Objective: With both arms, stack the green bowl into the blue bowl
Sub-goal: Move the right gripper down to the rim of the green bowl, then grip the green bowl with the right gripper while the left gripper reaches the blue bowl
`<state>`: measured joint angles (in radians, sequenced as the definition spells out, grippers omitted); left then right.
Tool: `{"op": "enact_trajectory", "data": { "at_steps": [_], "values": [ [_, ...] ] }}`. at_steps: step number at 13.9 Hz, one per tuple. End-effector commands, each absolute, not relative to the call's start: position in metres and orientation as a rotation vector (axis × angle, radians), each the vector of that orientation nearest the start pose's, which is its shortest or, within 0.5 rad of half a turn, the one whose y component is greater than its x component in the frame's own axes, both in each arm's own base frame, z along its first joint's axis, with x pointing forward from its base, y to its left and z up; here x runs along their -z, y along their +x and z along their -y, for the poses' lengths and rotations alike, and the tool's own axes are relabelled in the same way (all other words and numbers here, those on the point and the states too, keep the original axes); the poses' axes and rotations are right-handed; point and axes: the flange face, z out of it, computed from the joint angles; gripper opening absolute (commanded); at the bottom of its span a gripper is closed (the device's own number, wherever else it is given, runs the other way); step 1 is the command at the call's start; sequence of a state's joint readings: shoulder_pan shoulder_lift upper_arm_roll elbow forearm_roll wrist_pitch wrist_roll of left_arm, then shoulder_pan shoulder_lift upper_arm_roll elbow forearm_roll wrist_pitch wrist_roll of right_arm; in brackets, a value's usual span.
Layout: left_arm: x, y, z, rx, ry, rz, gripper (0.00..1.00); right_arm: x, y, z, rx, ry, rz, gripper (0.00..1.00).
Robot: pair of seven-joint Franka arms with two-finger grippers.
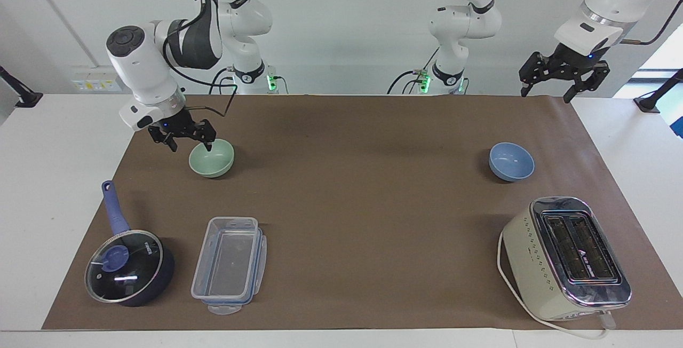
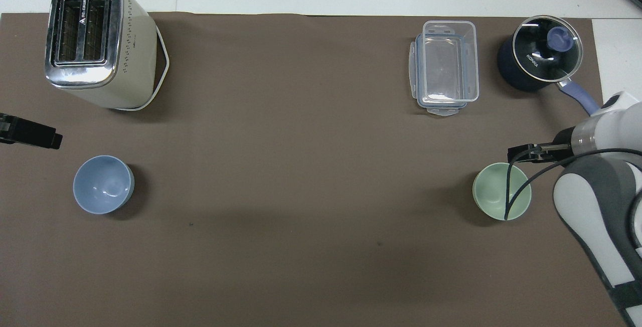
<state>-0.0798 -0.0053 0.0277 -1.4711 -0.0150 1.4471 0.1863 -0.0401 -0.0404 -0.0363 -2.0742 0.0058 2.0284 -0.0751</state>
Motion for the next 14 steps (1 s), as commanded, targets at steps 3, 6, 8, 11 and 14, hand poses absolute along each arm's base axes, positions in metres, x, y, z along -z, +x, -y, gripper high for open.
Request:
{"op": "enact_trajectory", "data": {
  "at_steps": [3, 6, 8, 11, 14],
  "values": [
    [-0.665, 0.537, 0.019, 0.005, -3.153, -0.38, 1.0, -0.43, 0.533, 0.049, 0.005, -3.138, 0.019, 1.0],
    [-0.662, 0.539, 0.01, 0.01, -3.153, -0.374, 1.0, -0.426, 0.531, 0.049, 0.001, -3.138, 0.029, 1.0],
    [-0.66, 0.54, -0.001, 0.022, -3.152, -0.398, 1.0, -0.423, 0.532, 0.05, -0.007, -3.137, 0.027, 1.0],
    [-0.649, 0.542, -0.03, 0.028, -3.185, -0.447, 1.0, -0.421, 0.532, 0.051, -0.011, -3.137, 0.024, 1.0],
    [-0.629, 0.542, -0.059, 0.005, -3.227, -0.502, 1.0, -0.414, 0.532, 0.055, -0.014, -3.138, 0.035, 1.0]
  ]
}}
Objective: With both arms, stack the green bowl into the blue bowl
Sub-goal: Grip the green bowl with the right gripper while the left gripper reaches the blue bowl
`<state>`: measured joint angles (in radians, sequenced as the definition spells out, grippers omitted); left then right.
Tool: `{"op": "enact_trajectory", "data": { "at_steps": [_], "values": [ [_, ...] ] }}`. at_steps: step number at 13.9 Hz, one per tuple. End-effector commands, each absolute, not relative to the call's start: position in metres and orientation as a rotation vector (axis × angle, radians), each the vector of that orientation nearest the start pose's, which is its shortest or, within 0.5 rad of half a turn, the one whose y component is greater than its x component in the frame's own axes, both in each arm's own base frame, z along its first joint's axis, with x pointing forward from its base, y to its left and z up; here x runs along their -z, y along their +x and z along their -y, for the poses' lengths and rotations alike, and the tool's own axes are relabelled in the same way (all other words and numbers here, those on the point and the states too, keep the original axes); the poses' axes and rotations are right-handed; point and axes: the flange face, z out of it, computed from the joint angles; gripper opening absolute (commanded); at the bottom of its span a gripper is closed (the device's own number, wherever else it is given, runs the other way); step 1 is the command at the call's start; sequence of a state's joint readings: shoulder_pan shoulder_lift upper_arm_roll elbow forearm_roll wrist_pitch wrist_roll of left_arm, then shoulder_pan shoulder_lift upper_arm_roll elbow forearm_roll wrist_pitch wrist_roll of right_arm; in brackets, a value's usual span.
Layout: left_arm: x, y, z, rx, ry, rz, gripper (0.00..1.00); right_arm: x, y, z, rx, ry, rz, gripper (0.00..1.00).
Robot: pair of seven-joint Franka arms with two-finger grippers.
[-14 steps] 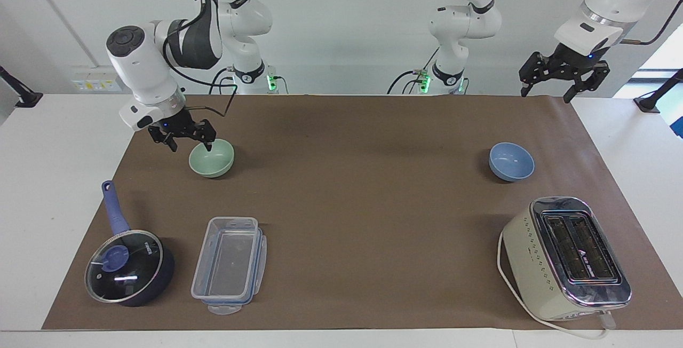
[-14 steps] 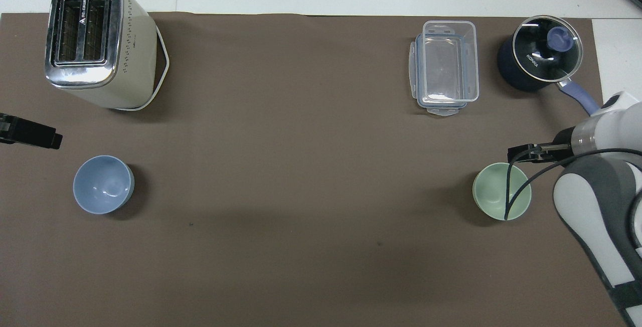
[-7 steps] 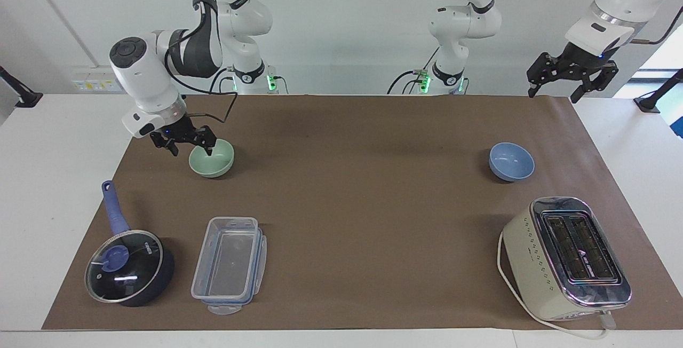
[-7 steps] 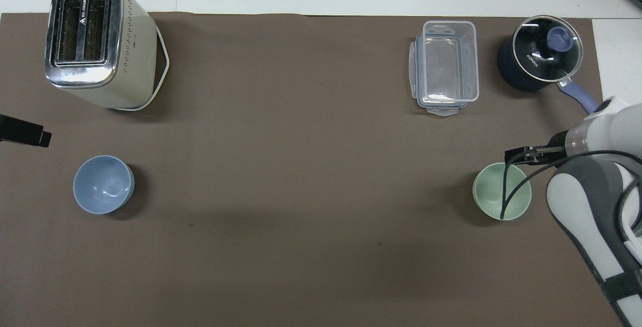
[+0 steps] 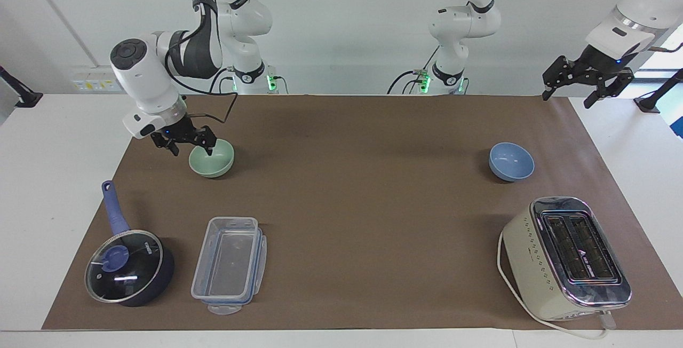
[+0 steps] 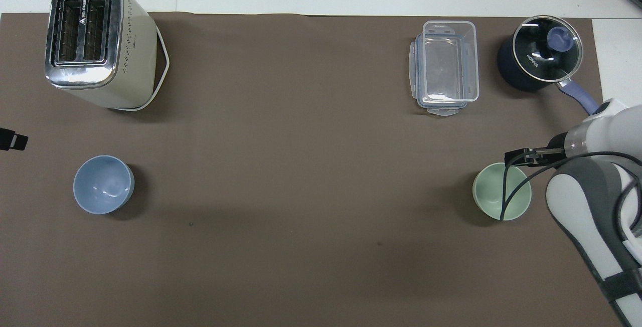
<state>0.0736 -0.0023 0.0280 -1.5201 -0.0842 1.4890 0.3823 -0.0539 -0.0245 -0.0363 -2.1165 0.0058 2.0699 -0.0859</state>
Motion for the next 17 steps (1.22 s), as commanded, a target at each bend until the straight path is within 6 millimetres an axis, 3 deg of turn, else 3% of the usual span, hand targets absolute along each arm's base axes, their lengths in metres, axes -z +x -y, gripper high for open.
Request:
{"op": "enact_trajectory", "data": {
  "at_steps": [1, 4, 6, 11, 15, 17],
  "values": [
    [-0.622, 0.543, -0.071, 0.019, -3.237, -0.498, 1.0, -0.41, 0.531, 0.056, -0.019, -3.138, 0.04, 1.0],
    [-0.598, 0.548, -0.092, 0.067, -3.276, -0.518, 1.0, -0.377, 0.524, 0.068, -0.005, -3.139, 0.061, 1.0],
    [-0.574, 0.55, -0.114, 0.077, -3.316, -0.498, 1.0, -0.367, 0.52, 0.076, -0.007, -3.139, 0.068, 1.0],
    [-0.506, 0.556, -0.142, 0.051, -3.402, -0.49, 1.0, -0.327, 0.509, 0.1, -0.031, -3.136, 0.092, 1.0],
    [-0.464, 0.559, -0.155, 0.024, -3.465, -0.483, 1.0, -0.324, 0.505, 0.1, -0.061, -3.129, 0.14, 1.0],
    [-0.441, 0.555, -0.16, 0.044, -3.457, -0.485, 1.0, -0.325, 0.504, 0.1, -0.063, -3.128, 0.15, 0.8]
  ]
}}
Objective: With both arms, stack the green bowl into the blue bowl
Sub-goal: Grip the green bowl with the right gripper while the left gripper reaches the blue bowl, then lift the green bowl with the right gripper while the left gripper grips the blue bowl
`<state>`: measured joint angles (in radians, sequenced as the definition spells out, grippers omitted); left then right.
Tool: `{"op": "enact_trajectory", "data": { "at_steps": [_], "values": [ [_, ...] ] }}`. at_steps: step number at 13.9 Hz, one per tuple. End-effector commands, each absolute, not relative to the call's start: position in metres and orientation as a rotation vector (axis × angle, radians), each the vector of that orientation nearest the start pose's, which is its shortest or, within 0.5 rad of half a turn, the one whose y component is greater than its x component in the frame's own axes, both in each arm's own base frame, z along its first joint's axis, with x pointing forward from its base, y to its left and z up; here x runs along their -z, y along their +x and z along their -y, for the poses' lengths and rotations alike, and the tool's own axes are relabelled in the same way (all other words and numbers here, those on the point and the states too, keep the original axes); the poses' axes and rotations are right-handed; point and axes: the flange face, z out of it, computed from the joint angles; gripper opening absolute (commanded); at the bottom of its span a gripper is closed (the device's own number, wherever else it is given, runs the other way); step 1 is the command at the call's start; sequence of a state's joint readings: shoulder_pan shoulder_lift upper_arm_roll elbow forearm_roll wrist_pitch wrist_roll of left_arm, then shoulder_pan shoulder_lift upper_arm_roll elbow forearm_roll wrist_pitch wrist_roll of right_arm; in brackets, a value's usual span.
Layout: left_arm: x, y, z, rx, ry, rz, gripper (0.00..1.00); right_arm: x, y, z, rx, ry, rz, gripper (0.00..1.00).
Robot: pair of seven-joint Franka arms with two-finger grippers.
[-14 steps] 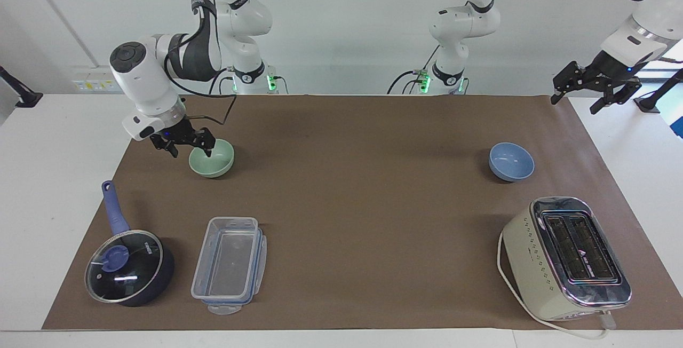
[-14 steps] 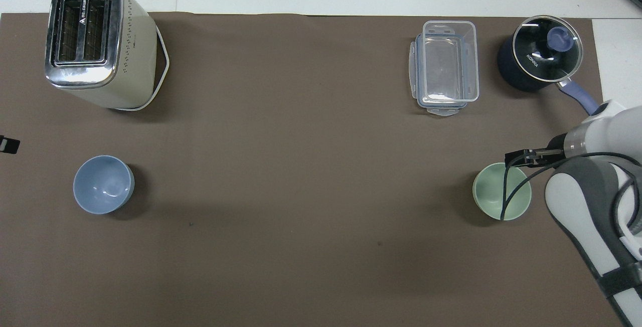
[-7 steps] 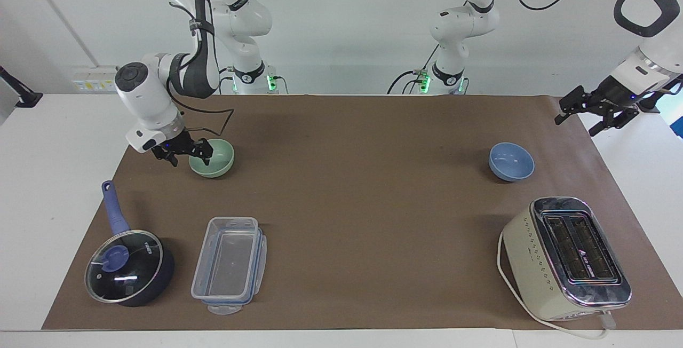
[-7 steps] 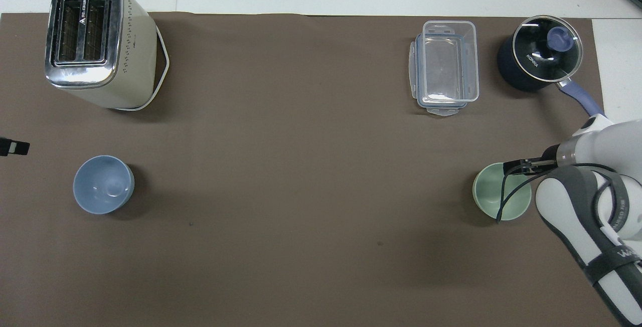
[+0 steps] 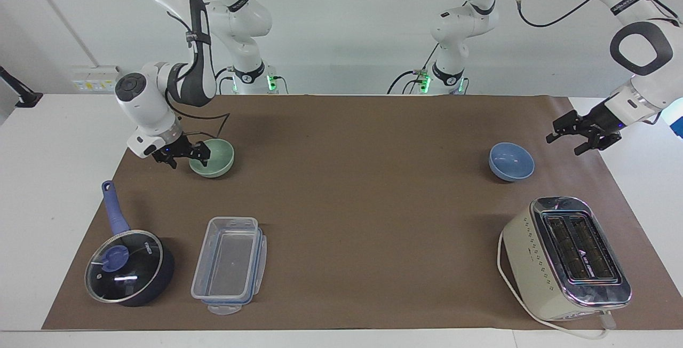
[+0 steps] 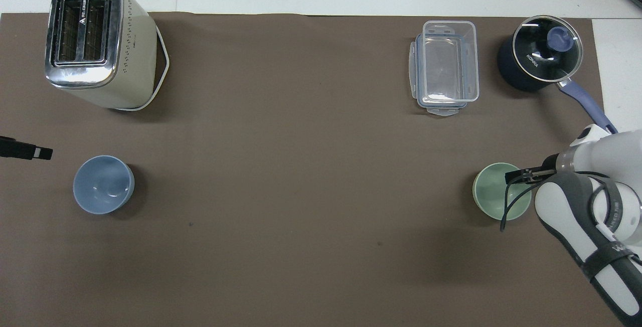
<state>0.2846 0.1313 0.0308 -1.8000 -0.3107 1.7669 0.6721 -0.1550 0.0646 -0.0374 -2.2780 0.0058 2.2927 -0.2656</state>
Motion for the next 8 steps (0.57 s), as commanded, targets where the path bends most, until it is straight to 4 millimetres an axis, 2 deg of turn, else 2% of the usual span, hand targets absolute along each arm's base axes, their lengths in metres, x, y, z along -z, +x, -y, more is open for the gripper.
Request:
{"op": "enact_trajectory", "data": {
  "at_steps": [1, 2, 3, 4, 6, 8],
  "values": [
    [-0.436, 0.555, -0.16, 0.052, -3.452, -0.492, 1.0, -0.324, 0.504, 0.099, -0.072, -3.126, 0.152, 0.62],
    [-0.429, 0.552, -0.16, 0.035, -3.457, -0.489, 1.0, -0.324, 0.503, 0.099, -0.081, -3.124, 0.157, 0.45],
    [-0.421, 0.55, -0.159, 0.03, -3.459, -0.478, 1.0, -0.324, 0.504, 0.097, -0.082, -3.124, 0.157, 0.2],
    [-0.413, 0.549, -0.16, 0.036, -3.455, -0.464, 1.0, -0.323, 0.504, 0.095, -0.086, -3.125, 0.14, 0.0],
    [-0.401, 0.55, -0.162, 0.046, -3.452, -0.47, 1.0, -0.325, 0.505, 0.095, -0.082, -3.125, 0.145, 0.0],
    [-0.389, 0.542, -0.161, 0.033, -3.458, -0.456, 1.0, -0.326, 0.506, 0.096, -0.1, -3.122, 0.145, 0.0]
  ]
}}
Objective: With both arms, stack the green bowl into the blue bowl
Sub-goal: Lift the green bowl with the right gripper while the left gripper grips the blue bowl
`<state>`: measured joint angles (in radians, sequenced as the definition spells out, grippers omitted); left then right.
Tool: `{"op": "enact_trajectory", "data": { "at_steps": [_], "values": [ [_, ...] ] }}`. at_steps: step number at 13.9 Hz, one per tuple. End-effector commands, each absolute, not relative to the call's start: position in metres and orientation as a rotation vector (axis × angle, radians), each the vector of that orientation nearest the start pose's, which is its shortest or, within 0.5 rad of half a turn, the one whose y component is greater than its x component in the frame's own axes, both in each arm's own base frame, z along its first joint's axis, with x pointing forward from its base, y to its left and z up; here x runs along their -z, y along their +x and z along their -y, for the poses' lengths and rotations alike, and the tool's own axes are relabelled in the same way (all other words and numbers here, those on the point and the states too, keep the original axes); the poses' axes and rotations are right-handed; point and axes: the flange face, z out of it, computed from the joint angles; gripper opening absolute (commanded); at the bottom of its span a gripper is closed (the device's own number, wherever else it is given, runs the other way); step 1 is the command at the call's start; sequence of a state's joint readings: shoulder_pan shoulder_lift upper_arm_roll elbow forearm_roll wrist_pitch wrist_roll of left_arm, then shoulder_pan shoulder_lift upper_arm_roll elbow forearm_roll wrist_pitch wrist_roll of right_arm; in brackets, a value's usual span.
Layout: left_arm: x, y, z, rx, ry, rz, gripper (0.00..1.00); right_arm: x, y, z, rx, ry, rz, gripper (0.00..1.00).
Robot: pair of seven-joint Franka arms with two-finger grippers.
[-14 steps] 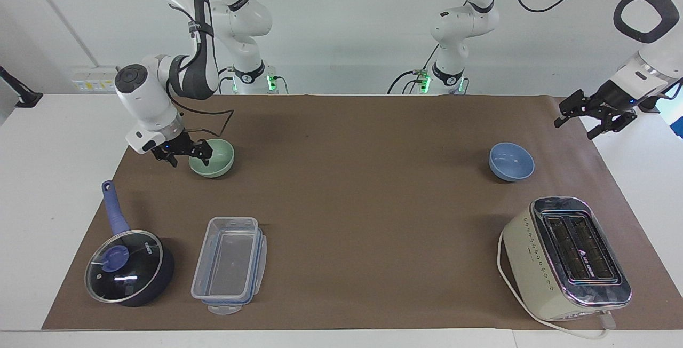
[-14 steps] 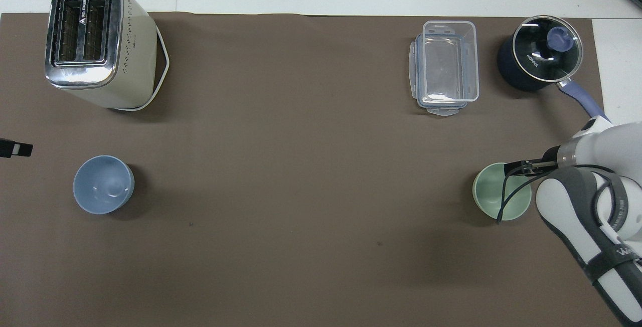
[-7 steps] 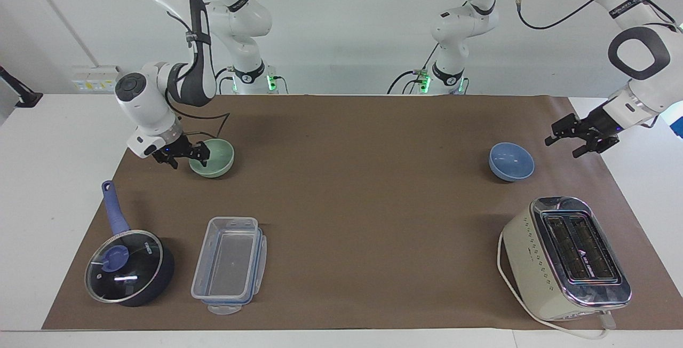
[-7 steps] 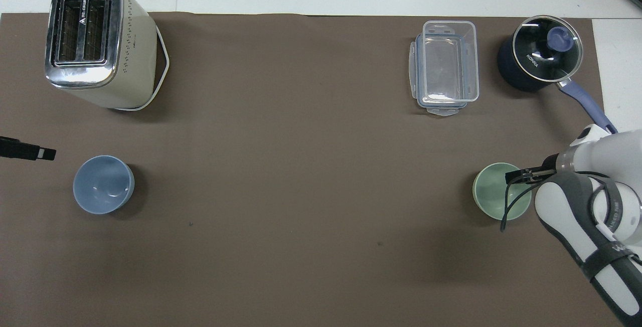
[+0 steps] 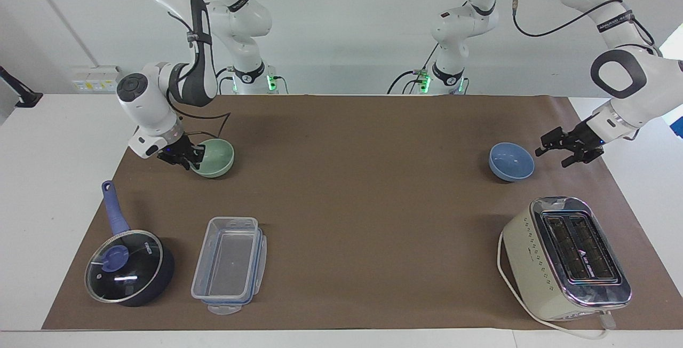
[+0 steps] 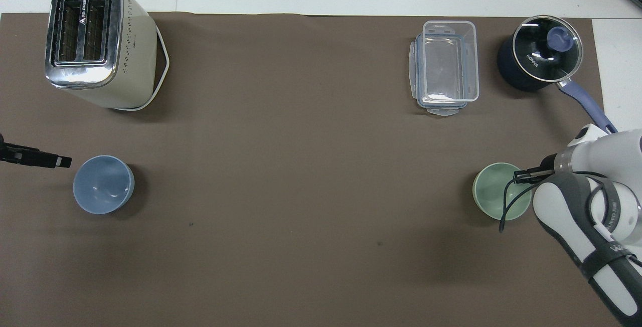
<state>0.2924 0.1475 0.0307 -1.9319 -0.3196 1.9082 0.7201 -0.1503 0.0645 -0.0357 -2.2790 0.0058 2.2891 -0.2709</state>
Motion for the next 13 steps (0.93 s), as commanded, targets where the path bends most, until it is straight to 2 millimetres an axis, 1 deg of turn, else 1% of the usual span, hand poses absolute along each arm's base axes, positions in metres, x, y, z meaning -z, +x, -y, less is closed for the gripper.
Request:
{"op": "enact_trajectory", "data": {
  "at_steps": [1, 3, 7, 8, 10, 13],
  "values": [
    [-0.377, 0.538, -0.16, 0.034, -3.456, -0.446, 1.0, -0.33, 0.507, 0.096, -0.119, -3.118, 0.142, 0.0],
    [-0.367, 0.528, -0.157, 0.052, -3.441, -0.45, 1.0, -0.349, 0.515, 0.094, -0.126, -3.117, 0.152, 0.0],
    [-0.367, 0.529, -0.154, 0.058, -3.436, -0.455, 0.96, -0.384, 0.53, 0.095, -0.108, -3.116, 0.171, 0.0],
    [-0.366, 0.529, -0.153, 0.053, -3.437, -0.458, 0.96, -0.392, 0.534, 0.092, -0.106, -3.114, 0.179, 0.0],
    [-0.35, 0.524, -0.151, 0.054, -3.43, -0.44, 0.94, -0.412, 0.541, 0.087, -0.098, -3.088, 0.168, 0.0],
    [-0.345, 0.523, -0.145, 0.065, -3.419, -0.445, 0.93, -0.429, 0.546, 0.086, -0.105, -3.065, 0.156, 0.0]
  ]
}}
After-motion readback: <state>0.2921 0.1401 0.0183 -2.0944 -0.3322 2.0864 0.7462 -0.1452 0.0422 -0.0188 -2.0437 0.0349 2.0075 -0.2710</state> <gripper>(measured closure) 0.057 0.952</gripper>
